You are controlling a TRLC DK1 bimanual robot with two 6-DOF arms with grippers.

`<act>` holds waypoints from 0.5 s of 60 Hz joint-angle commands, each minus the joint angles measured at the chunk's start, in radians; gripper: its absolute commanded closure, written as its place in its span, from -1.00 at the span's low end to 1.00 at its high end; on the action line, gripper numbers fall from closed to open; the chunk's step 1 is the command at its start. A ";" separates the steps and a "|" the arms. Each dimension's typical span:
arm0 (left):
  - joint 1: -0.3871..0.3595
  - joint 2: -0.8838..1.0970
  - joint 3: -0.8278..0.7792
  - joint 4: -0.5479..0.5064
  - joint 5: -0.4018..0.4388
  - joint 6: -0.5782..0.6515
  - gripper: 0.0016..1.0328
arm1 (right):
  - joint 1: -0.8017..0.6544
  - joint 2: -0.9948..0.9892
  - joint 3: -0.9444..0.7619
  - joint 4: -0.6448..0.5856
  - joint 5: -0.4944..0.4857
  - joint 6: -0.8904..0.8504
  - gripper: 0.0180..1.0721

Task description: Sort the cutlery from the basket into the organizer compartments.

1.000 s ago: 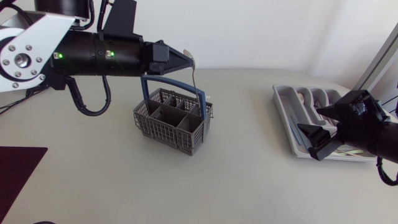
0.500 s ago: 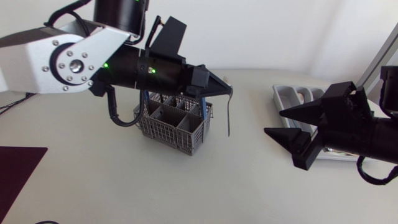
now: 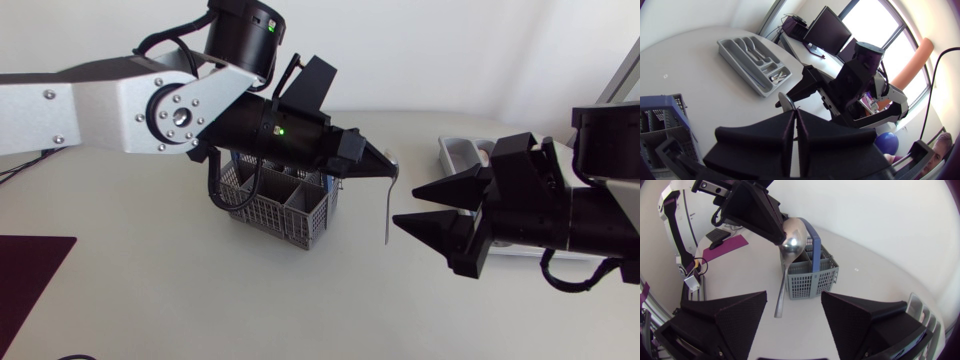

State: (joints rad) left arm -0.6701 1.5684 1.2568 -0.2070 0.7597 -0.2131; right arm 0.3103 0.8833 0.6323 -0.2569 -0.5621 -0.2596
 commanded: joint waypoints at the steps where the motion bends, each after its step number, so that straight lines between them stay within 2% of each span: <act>1: -0.009 0.021 0.033 -0.003 0.021 -0.011 0.94 | 0.018 0.026 0.018 0.021 -0.013 0.039 -0.49; 17: -0.013 0.021 0.030 -0.005 0.036 -0.012 0.94 | 0.035 0.082 0.044 0.058 -0.021 0.076 -0.47; 30: -0.011 0.021 0.030 -0.005 0.038 -0.012 0.94 | 0.039 0.114 0.058 0.073 -0.035 0.089 0.03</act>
State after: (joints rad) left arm -0.6758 1.5700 1.2579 -0.2119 0.7815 -0.2134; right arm 0.3397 0.9771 0.6670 -0.1967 -0.5812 -0.2043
